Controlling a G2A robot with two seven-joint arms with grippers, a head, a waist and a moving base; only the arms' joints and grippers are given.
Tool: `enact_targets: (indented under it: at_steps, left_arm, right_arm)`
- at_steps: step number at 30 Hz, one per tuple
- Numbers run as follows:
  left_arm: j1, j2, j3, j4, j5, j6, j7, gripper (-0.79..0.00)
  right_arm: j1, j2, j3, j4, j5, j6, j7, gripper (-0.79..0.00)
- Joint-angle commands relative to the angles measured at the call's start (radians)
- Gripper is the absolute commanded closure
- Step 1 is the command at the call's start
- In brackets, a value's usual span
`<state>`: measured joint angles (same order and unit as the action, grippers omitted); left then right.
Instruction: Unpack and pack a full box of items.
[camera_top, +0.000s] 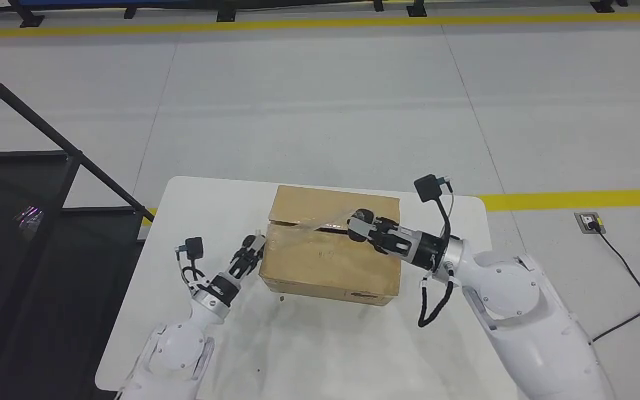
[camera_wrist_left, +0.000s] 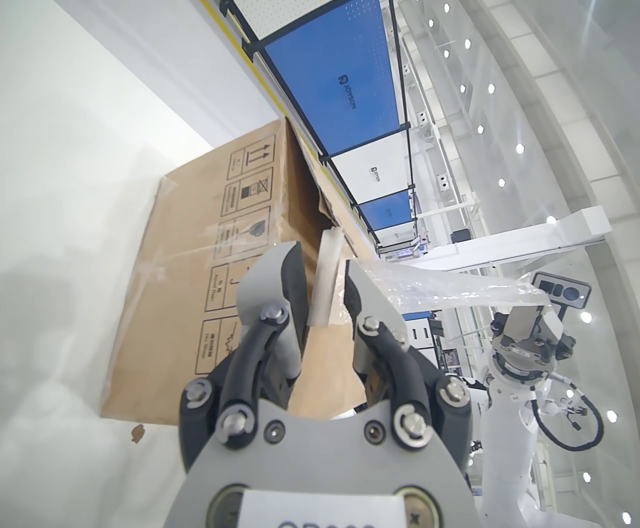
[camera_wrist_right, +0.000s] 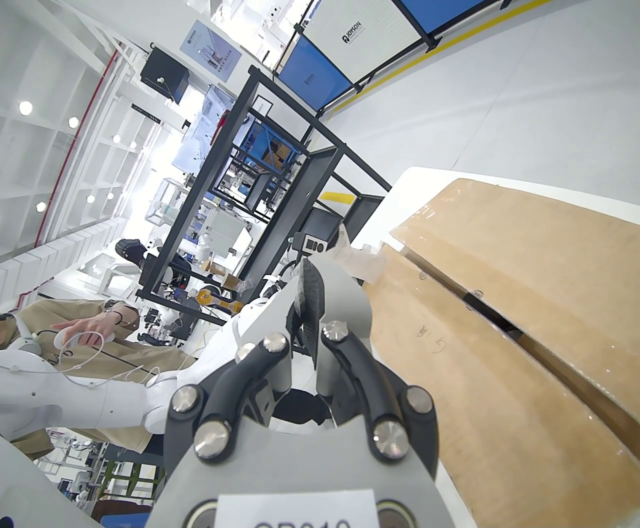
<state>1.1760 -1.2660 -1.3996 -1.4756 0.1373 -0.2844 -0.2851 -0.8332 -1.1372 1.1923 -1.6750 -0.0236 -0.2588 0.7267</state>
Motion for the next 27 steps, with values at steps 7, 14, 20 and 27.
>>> enact_targets:
  at_steps: [7,14,20,27]
  left_arm:
    - [0.0,0.001,-0.005,0.008,0.0,-0.001,0.006,-0.132]
    - [0.006,0.003,-0.017,0.002,0.004,0.003,0.016,-0.111]
    - [0.015,0.005,-0.025,-0.02,-0.005,0.002,0.018,-0.015]
    - [0.012,0.005,-0.023,-0.014,-0.009,0.004,0.012,0.0]
  right_arm:
    - [0.0,0.001,0.003,0.001,0.002,-0.001,0.003,0.0]
    - [0.008,0.0,0.001,0.014,0.007,-0.002,0.004,0.0]
    - [0.007,0.0,0.006,0.016,0.013,-0.009,-0.002,0.0]
    - [0.002,0.001,0.011,0.014,0.013,-0.012,-0.002,0.0]
